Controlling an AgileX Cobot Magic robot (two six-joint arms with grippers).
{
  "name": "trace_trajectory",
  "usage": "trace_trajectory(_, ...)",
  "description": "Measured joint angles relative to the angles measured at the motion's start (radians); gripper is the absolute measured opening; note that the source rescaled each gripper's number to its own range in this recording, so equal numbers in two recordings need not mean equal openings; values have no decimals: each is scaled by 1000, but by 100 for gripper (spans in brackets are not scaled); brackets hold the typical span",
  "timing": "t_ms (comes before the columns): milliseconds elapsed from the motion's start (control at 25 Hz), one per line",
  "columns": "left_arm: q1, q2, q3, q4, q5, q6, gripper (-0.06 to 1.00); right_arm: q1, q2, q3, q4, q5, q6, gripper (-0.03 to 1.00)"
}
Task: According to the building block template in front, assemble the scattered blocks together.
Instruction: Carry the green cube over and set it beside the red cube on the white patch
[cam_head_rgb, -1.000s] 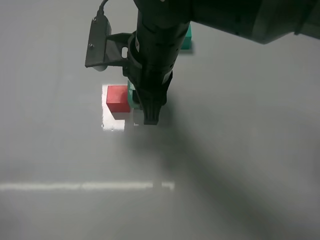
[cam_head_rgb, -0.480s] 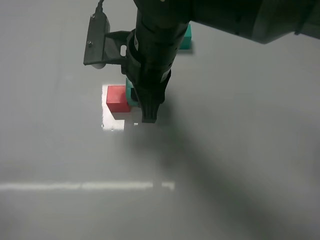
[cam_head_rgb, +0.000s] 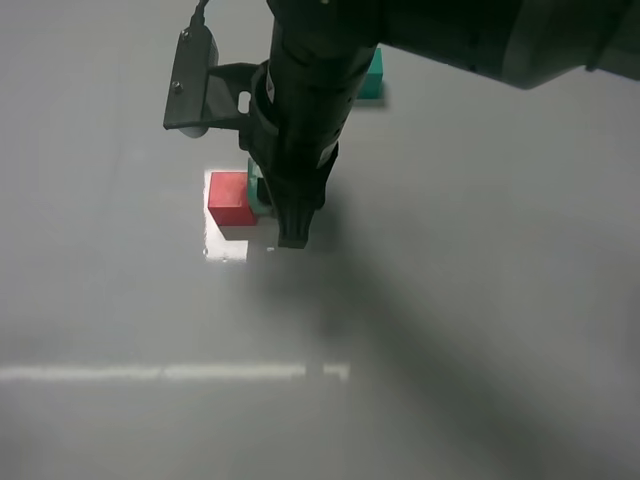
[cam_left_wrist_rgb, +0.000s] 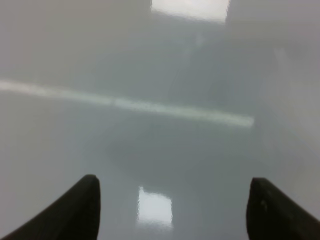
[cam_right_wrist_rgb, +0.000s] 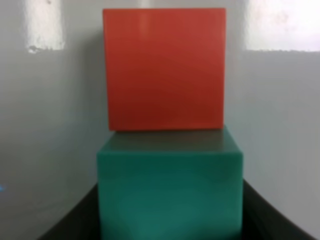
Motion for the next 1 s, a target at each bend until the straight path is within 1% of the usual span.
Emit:
trace_trajectory(440, 0, 0, 0, 0, 0, 0, 53, 0, 30, 0, -10, -27, 4, 0)
trace_trajectory(920, 0, 0, 0, 0, 0, 0, 53, 0, 31, 0, -10, -30, 13, 0)
trace_trajectory(1000, 0, 0, 0, 0, 0, 0, 53, 0, 31, 0, -9, -30, 13, 2)
